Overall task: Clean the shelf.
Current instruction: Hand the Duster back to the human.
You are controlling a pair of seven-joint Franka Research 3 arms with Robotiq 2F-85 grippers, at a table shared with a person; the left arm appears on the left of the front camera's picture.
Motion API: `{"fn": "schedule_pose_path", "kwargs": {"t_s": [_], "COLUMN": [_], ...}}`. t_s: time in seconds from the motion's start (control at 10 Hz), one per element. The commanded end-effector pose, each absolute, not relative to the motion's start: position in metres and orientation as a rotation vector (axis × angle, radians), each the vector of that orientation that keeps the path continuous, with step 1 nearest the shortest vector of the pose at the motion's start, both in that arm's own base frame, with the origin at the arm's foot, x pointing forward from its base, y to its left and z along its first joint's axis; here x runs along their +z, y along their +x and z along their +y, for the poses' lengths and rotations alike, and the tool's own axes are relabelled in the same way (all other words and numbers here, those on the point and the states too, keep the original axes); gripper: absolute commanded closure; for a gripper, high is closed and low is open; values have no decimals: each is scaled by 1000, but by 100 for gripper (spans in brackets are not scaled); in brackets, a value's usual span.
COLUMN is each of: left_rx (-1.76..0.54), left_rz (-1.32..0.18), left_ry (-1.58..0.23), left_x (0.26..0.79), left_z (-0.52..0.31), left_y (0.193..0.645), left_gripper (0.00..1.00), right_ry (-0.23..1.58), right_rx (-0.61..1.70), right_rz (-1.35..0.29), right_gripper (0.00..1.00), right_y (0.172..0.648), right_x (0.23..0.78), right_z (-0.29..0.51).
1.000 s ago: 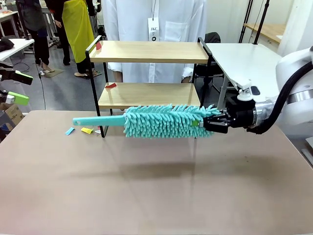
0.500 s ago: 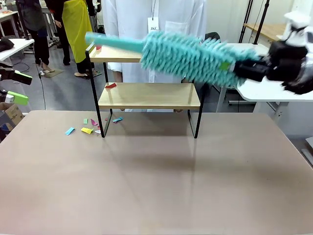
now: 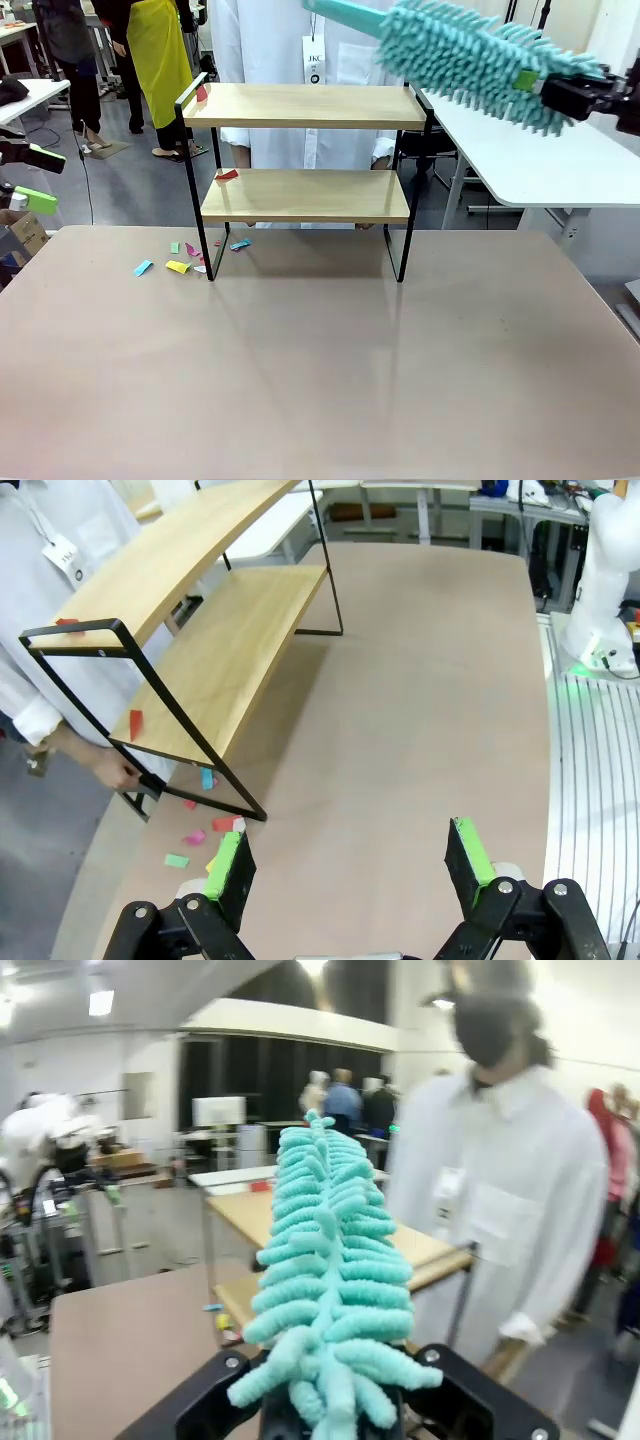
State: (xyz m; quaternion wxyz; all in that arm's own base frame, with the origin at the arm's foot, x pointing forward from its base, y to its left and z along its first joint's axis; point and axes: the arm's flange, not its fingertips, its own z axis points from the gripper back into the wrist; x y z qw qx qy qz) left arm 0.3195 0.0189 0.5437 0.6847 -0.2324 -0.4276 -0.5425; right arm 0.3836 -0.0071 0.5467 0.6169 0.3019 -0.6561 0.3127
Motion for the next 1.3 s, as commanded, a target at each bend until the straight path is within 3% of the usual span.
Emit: {"fn": "schedule_pose_path", "kwargs": {"t_s": [0.0, 0.5, 1.2], "left_rx": [-1228, -1228, -1228], "left_rz": [-995, -995, -995], "left_ry": [-534, -534, -534], "left_x": [543, 543, 543], "left_z": [18, 18, 18], "left_y": [322, 322, 322], "left_gripper": [0, 0, 0], "right_ry": [593, 270, 243], "right_rx": [522, 133, 113], "right_rz": [-1562, -1594, -1362], "right_gripper": [83, 83, 83], "right_y": [378, 356, 343], "right_x": [544, 509, 416], "right_z": [-23, -109, -104]}}
